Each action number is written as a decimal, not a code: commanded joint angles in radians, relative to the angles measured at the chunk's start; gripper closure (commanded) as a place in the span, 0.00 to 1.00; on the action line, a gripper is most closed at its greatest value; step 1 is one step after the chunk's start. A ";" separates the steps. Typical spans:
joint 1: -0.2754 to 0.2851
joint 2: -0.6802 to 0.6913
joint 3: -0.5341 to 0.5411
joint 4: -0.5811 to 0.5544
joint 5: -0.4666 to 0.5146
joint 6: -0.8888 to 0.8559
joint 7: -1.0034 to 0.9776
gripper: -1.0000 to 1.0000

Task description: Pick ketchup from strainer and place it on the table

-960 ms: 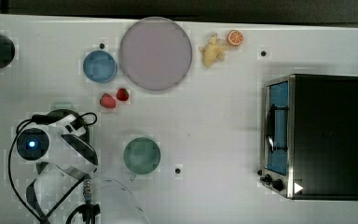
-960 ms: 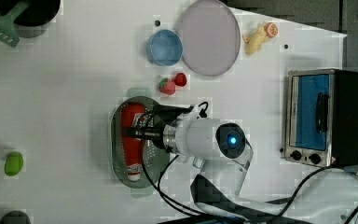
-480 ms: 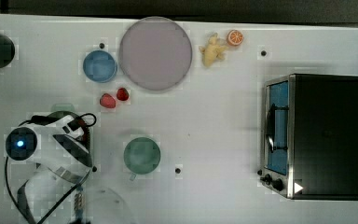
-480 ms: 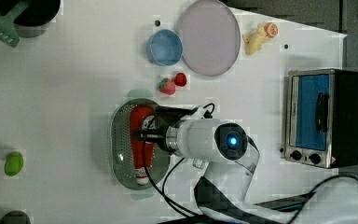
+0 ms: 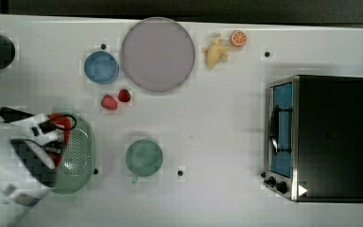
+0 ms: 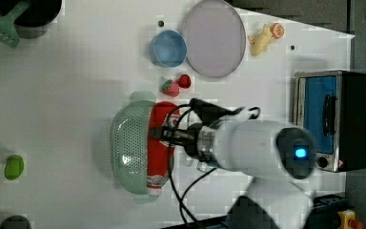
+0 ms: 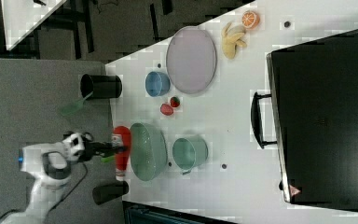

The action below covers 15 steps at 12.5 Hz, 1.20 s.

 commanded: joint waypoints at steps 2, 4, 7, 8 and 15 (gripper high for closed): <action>-0.088 -0.031 -0.050 0.199 0.071 -0.248 -0.110 0.42; -0.124 -0.031 -0.105 0.271 0.071 -0.338 -0.218 0.42; -0.172 -0.031 -0.211 0.300 0.065 -0.357 -0.461 0.42; -0.184 -0.031 -0.252 0.299 0.060 -0.355 -0.551 0.42; -0.208 -0.031 -0.520 0.205 0.060 -0.197 -0.807 0.42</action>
